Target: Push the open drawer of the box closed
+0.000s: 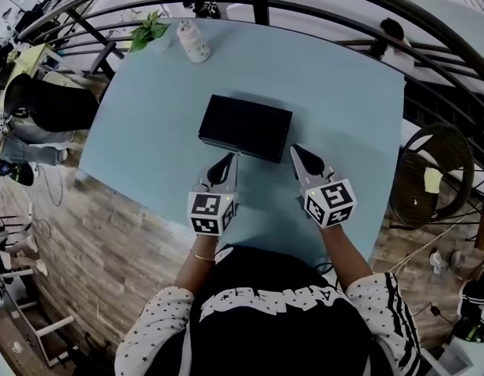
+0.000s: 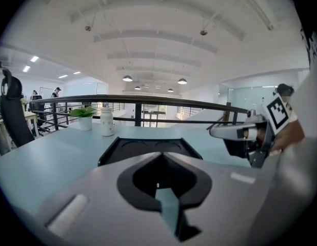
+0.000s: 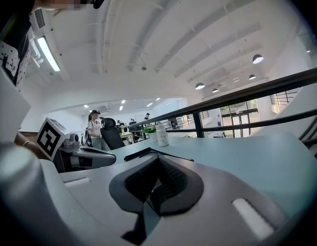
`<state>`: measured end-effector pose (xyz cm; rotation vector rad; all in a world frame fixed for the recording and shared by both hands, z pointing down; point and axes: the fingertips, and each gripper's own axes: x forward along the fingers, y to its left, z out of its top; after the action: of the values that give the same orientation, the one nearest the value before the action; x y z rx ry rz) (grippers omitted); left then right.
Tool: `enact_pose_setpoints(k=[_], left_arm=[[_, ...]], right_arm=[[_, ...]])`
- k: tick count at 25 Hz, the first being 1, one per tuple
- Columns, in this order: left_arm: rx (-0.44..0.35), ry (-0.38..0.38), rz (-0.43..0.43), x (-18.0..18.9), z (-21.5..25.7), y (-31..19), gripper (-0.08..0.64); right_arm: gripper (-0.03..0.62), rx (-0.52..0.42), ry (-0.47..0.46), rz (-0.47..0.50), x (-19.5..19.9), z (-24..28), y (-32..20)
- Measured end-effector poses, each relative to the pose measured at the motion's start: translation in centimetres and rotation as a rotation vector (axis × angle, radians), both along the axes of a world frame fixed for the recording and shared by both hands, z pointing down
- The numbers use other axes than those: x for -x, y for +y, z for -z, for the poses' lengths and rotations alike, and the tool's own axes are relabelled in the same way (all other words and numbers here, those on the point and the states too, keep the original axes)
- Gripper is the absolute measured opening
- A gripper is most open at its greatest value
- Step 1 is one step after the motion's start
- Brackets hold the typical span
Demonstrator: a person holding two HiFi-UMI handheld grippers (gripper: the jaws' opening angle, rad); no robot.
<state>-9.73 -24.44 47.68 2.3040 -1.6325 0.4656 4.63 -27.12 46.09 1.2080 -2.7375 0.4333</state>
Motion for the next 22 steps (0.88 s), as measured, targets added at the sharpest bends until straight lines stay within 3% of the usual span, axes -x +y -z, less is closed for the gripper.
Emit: enact_pose_setpoints(k=[22], left_arm=[[-0.026, 0.01, 0.014, 0.3, 1.5, 1.2, 0.0]], right_arm=[[-0.003, -0.004, 0.0, 0.041, 0.9, 1.1, 1.4]])
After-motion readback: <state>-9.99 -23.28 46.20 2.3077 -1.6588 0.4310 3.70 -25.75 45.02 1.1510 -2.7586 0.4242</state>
